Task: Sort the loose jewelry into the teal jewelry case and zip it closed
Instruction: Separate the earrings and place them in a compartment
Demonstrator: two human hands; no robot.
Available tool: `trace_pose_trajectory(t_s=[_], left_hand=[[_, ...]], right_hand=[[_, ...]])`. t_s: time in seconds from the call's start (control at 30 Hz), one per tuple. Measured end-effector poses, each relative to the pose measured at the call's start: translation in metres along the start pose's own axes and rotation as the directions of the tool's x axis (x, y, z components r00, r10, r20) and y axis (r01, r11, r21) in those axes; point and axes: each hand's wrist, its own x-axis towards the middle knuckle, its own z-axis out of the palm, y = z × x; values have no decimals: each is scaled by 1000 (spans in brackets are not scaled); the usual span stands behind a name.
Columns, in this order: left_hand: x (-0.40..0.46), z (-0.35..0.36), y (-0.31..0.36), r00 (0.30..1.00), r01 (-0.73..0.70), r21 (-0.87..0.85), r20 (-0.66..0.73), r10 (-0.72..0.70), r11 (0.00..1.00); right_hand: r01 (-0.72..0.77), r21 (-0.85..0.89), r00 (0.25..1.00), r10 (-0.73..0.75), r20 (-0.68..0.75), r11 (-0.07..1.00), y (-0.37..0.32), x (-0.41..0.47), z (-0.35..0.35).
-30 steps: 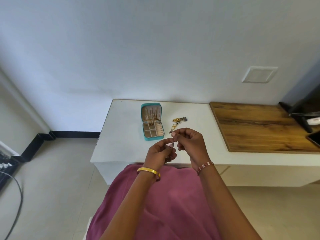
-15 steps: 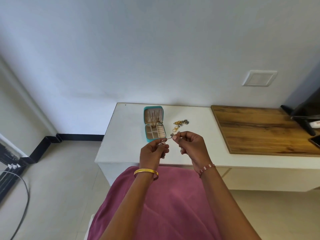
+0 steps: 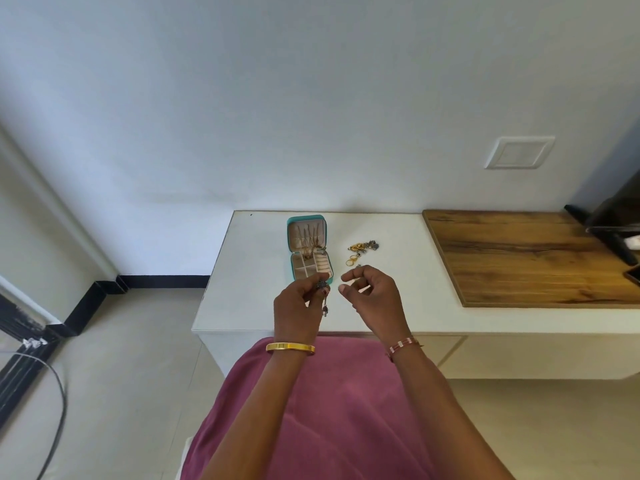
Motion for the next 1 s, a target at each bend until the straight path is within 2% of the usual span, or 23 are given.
trace_pose_trajectory(t_s=[0.17,0.23,0.33,0.43,0.7,0.83,1.0], left_hand=[[-3,0,-1,1000,-15,-17,1,15,1000],[-4,-1,-2,1000,6,-23,-12,-7,1000],[-3,-2,-3,999,43,0,-24,-43,999],[-3,-1,-3,999,50,-30,-3,-50,998],[-6,3,-8,992,42,-120,119,-28,992],[-7,4,-10,990,42,-158,141,-19,986],[-5,4,-8,991,75,-242,129,-45,967]], right_hand=[[118,-65,992,-114,62,991,-10,-5,10],[125,-122,990,-117,72,985,-9,-5,11],[118,-119,988,-104,112,986,-7,-5,11],[114,-137,991,-104,79,984,-5,-4,12],[26,2,998,-26,51,1000,2,-1,8],[-7,63,996,1,94,998,2,1,6],[-16,95,999,12,49,995,2,1,7]])
